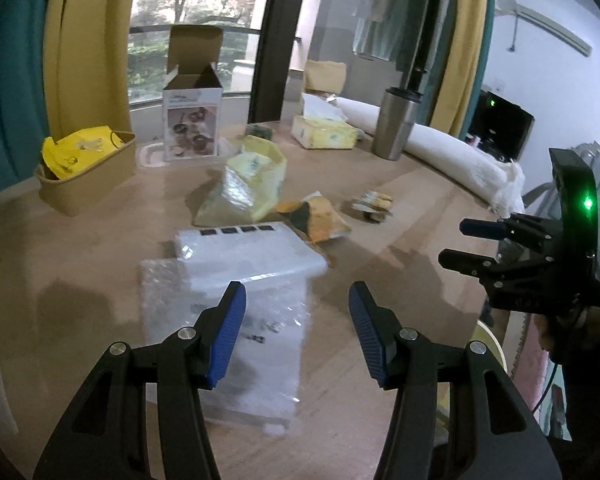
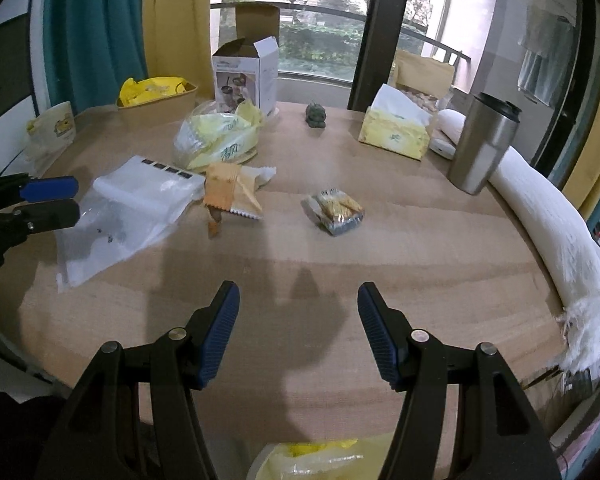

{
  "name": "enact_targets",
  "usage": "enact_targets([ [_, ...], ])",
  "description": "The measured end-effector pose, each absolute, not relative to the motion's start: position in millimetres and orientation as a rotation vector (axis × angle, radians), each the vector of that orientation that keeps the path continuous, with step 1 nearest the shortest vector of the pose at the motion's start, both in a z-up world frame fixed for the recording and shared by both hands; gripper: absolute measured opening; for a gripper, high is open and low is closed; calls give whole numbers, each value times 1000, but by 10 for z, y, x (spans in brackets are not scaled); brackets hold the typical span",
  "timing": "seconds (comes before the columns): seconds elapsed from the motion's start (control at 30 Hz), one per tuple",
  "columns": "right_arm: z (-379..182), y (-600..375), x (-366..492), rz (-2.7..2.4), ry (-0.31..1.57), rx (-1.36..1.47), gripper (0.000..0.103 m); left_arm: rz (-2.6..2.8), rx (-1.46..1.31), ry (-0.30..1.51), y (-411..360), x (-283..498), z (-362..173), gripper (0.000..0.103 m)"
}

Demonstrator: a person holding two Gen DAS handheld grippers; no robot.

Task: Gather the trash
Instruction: 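Move both grippers back over the table toward the snack wrappers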

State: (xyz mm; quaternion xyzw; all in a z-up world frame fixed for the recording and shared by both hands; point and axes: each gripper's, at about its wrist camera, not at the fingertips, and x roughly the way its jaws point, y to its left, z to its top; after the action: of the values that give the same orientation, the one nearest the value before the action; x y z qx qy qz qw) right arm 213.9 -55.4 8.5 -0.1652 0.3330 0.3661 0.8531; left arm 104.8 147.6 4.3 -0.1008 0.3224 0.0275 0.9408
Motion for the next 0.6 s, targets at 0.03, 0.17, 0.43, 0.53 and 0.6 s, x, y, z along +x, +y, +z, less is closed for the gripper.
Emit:
enact_targets([
  [0.03, 85, -522, 2168, 771, 701, -349, 62, 58, -206, 659, 1488, 1066, 47, 57],
  [0.17, 78, -412, 2331, 772, 705, -349, 62, 64, -206, 663, 1575, 1182, 75, 57],
  [0.43, 18, -253, 2717, 769, 724, -329, 62, 51, -200, 679, 1640, 1509, 93, 57],
  [0.53, -30, -209, 2872, 764, 732, -321, 62, 42, -190, 687, 1636, 1666, 93, 57],
  [0.6, -68, -190, 2960, 764, 737, -318, 62, 36, -183, 697, 1622, 1764, 90, 57],
])
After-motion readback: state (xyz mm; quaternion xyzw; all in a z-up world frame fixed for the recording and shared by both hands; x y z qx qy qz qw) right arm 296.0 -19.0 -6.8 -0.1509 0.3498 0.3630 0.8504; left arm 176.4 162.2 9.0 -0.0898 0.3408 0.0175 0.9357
